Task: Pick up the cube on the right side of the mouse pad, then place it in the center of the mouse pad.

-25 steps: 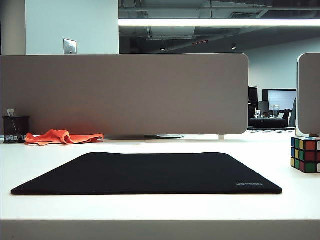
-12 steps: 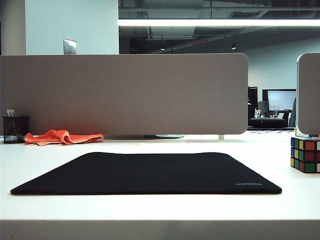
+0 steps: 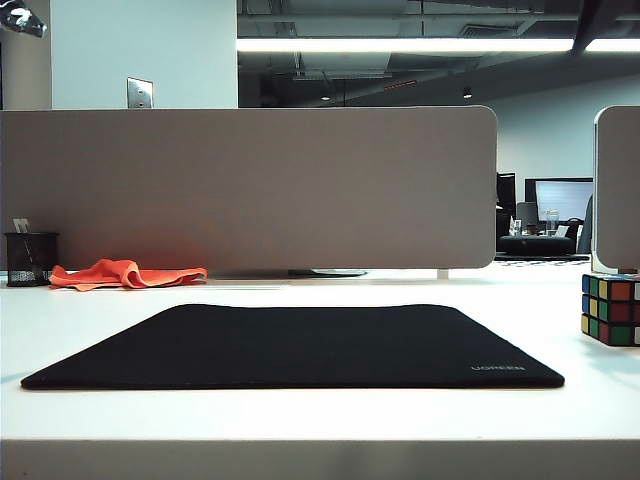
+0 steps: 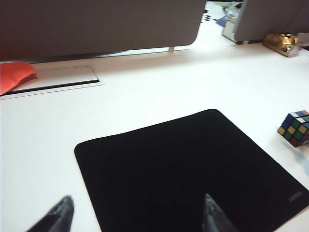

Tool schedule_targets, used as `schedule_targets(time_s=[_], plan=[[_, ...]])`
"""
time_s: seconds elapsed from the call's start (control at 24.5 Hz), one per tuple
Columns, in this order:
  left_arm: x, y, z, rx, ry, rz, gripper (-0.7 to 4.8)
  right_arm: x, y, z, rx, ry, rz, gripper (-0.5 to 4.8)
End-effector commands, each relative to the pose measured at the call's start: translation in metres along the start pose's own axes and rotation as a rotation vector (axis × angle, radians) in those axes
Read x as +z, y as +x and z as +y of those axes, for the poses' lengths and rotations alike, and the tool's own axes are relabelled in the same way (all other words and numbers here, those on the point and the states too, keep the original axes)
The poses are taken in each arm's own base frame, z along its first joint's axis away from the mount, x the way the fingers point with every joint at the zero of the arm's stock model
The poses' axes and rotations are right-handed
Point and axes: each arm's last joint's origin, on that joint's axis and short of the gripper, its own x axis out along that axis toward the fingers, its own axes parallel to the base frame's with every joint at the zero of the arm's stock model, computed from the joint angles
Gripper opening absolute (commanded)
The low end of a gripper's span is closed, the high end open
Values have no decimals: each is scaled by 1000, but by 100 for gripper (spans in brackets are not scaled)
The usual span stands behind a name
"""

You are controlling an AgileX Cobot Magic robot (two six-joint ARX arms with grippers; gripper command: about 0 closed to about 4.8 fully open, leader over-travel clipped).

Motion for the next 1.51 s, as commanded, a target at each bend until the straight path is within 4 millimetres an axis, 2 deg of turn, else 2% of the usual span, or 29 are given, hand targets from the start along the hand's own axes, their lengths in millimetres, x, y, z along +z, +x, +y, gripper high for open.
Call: schedule_targets(time_s=[0.04, 0.12, 0.24, 0.53, 0.61, 0.82, 1.06, 1.22, 1.51], plan=[[4, -1, -1, -11, 4, -17, 347, -7, 16, -2, -64, 52, 104, 479], [3, 0, -1, -26, -18, -12, 401, -17, 30, -4, -142, 76, 217, 479], [8, 5, 2, -36, -51, 36, 404, -28, 54, -7, -195, 111, 334, 479], [38, 21, 2, -83, -64, 85, 409, -40, 88, -7, -216, 121, 425, 479], [44, 32, -2, -125, -49, 109, 409, -45, 101, -8, -243, 104, 452, 479], [41, 43, -10, -171, -3, 148, 408, -52, 123, -9, -260, 99, 457, 479], [40, 45, -13, -190, 15, 155, 408, -57, 138, -9, -247, 108, 458, 479], [39, 44, -13, -190, 5, 176, 408, -69, 153, -9, -255, 114, 520, 479], [38, 44, -13, -190, 4, 178, 407, -66, 156, -9, -256, 138, 478, 468]])
